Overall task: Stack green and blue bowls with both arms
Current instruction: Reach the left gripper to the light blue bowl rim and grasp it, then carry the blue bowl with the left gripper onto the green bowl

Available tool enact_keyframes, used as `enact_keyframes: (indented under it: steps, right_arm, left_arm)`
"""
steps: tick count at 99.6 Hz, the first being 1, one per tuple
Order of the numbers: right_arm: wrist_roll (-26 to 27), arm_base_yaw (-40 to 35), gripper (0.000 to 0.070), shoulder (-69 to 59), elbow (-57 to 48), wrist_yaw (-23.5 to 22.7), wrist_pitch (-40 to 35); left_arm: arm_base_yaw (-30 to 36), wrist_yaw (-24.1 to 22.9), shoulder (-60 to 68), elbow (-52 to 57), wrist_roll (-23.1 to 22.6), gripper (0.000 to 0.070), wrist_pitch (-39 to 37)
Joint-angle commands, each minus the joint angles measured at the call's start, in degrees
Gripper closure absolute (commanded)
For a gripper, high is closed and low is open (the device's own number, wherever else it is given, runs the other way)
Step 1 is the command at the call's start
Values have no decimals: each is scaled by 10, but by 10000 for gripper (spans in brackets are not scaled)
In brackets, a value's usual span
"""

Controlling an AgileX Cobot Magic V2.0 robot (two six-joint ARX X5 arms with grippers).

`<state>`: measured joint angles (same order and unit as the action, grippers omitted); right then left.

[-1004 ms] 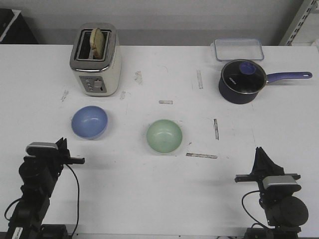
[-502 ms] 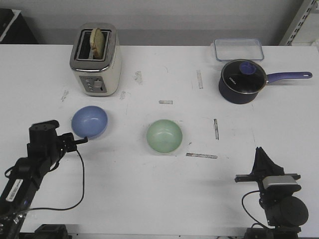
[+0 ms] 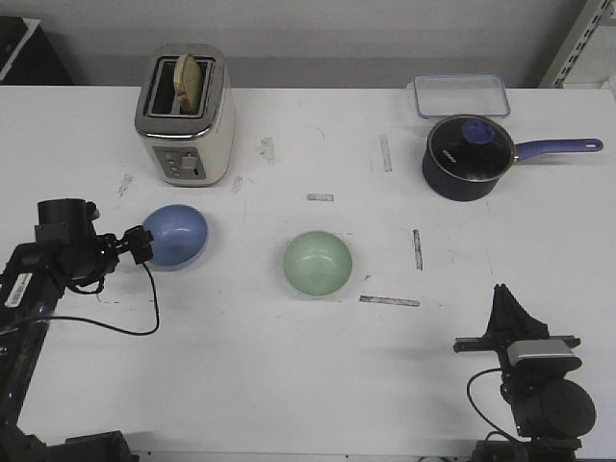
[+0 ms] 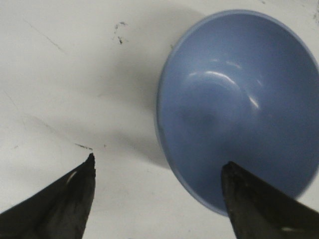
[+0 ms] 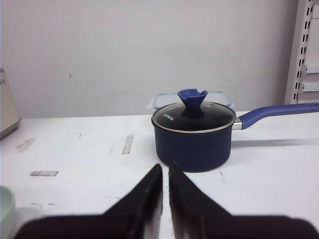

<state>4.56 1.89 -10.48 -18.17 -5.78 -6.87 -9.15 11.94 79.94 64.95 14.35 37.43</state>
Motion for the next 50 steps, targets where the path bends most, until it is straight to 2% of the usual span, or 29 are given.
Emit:
enact_keyframes:
  steps: [1,14,32,36,50]
  right_arm:
    - [5,0,688,1,1,2,8]
    - [5,0,687,1,1,2,8]
    - [5,0,688,1,1,2,8]
    - [5,0,688,1,1,2,8]
    - [5,0,688,1,1,2,8]
  left_arm:
    - [0,2,33,24,1,216,4]
    - [1,25,87,59,1,230,2]
    - [3,29,148,90,1,360,1]
    - [3,29,156,93,1,406,1]
    - [3,29,176,97,1,643,-3]
